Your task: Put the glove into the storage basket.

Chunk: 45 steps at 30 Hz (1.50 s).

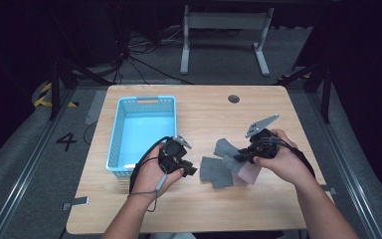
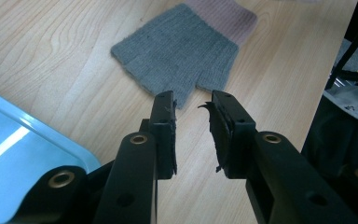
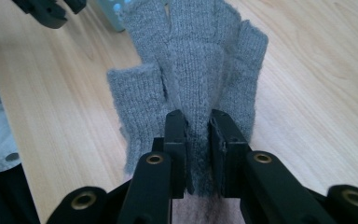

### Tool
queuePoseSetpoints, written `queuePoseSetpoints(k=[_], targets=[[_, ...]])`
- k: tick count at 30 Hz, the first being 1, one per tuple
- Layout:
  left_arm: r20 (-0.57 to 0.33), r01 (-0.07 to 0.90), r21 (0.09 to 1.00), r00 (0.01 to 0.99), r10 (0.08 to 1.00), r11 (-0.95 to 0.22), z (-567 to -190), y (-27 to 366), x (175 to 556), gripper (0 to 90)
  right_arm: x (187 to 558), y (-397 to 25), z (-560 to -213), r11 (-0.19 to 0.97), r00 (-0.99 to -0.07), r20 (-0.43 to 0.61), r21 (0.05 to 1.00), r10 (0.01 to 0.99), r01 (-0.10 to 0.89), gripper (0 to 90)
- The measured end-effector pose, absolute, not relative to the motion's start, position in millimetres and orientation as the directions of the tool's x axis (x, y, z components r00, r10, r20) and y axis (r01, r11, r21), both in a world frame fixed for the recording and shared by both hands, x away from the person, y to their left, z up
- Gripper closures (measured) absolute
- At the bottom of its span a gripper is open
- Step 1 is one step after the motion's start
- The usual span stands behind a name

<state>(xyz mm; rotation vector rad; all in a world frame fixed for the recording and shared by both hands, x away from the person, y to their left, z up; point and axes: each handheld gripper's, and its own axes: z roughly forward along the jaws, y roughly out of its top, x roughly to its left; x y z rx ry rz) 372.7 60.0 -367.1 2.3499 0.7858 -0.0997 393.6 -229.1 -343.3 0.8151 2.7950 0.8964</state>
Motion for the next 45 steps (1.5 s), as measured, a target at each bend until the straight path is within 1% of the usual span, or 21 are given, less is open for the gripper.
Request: queuePoseSetpoints(k=[4,8,15,23,30,34,35,36,37,39,42,45], targets=[[-0.261,0.557,0.561,0.821,0.508,-0.612,-368,59,373,71.2,389,-227,-350,0.678,-0.858,0.081,0.577,0.508,0.456,78.1],[-0.260,0.556,0.557,0.822,0.506,-0.617,-368,58,372,71.2,389,-224,-356,0.699,-0.866,0.066,0.561,0.496,0.443,77.8],[-0.260,0.553,0.557,0.825,0.503,-0.620,-369,57,372,71.2,391,-218,-370,0.719,-0.862,0.067,0.522,0.502,0.459,77.6],[-0.260,0.552,0.548,0.827,0.499,-0.628,-370,56,373,71.2,396,-208,-386,0.751,-0.869,0.045,0.482,0.493,0.451,77.3],[-0.271,0.561,0.536,0.822,0.501,-0.630,-376,52,370,71.2,399,-203,-402,0.762,-0.869,0.048,0.458,0.493,0.457,76.0],[-0.276,0.561,0.525,0.824,0.495,-0.640,-380,48,369,71.2,398,-201,-410,0.768,-0.872,0.042,0.453,0.488,0.452,71.8],[-0.276,0.558,0.525,0.826,0.491,-0.643,-380,48,370,71.2,397,-200,-410,0.768,-0.872,0.045,0.454,0.487,0.452,69.2],[-0.279,0.562,0.525,0.823,0.495,-0.639,-379,47,370,71.2,396,-200,-410,0.763,-0.872,0.045,0.462,0.488,0.451,64.8],[-0.276,0.555,0.527,0.828,0.488,-0.643,-379,46,371,71.1,395,-202,-408,0.753,-0.871,0.037,0.484,0.491,0.445,59.4],[-0.277,0.553,0.531,0.829,0.485,-0.642,-378,44,371,70.6,392,-205,-405,0.723,-0.860,0.037,0.523,0.510,0.451,53.2],[-0.274,0.546,0.531,0.834,0.478,-0.648,-378,42,371,70.3,388,-215,-397,0.687,-0.845,0.032,0.567,0.533,0.455,51.3],[-0.271,0.541,0.529,0.838,0.473,-0.654,-378,40,372,69.9,385,-232,-388,0.659,-0.829,0.028,0.593,0.558,0.463,52.3]])
